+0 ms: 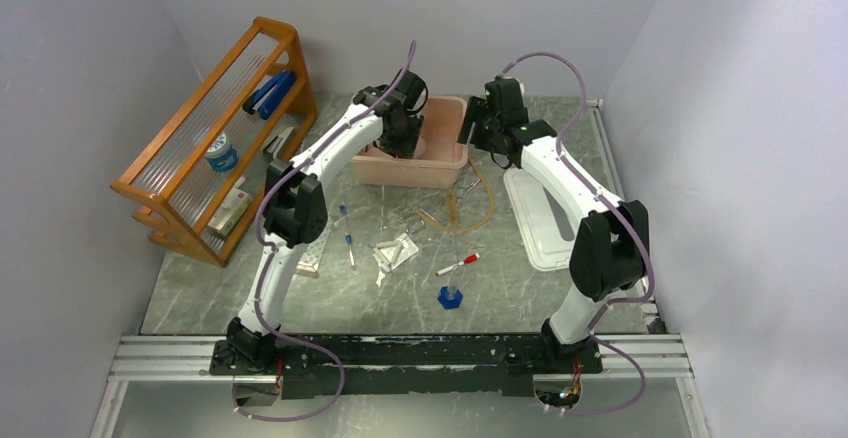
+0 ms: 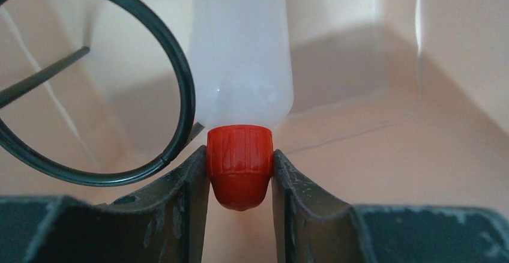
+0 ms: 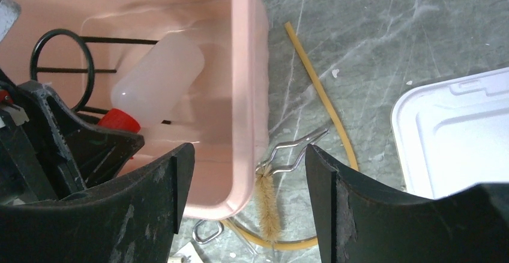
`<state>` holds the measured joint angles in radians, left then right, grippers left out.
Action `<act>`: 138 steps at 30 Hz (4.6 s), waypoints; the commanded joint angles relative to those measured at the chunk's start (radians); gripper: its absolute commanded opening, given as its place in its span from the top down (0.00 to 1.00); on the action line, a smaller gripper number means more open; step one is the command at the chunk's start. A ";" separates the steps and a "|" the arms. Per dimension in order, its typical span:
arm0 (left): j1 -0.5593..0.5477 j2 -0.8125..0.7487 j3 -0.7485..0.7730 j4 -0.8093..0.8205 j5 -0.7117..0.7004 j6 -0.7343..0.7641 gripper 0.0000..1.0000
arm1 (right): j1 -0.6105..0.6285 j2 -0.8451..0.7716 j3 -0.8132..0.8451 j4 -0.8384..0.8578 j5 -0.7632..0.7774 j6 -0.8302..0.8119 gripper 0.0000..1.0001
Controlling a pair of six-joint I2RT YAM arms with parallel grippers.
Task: Organize the chemistry lab equipment
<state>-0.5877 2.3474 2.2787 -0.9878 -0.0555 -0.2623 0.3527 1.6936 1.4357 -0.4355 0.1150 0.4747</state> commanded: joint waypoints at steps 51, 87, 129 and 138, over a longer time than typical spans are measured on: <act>0.111 -0.453 -0.325 0.181 0.304 0.246 0.91 | 0.084 0.129 0.183 0.227 -0.695 -0.756 0.23; 0.167 -0.733 -0.447 0.082 0.768 0.608 0.87 | 0.180 0.139 0.232 -0.083 -1.073 -1.352 0.36; 0.173 -0.890 -0.590 0.339 -0.069 -0.566 0.16 | 0.438 0.089 -0.233 1.214 0.088 -0.982 0.64; 0.174 -0.840 -0.624 0.435 -0.030 -0.534 0.28 | 0.456 0.097 -0.259 1.254 0.046 -0.976 0.64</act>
<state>-0.4133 1.4872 1.6451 -0.6441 -0.1013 -0.7979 0.7933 1.7939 1.1740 0.7231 0.1627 -0.4931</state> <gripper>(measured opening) 0.706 0.556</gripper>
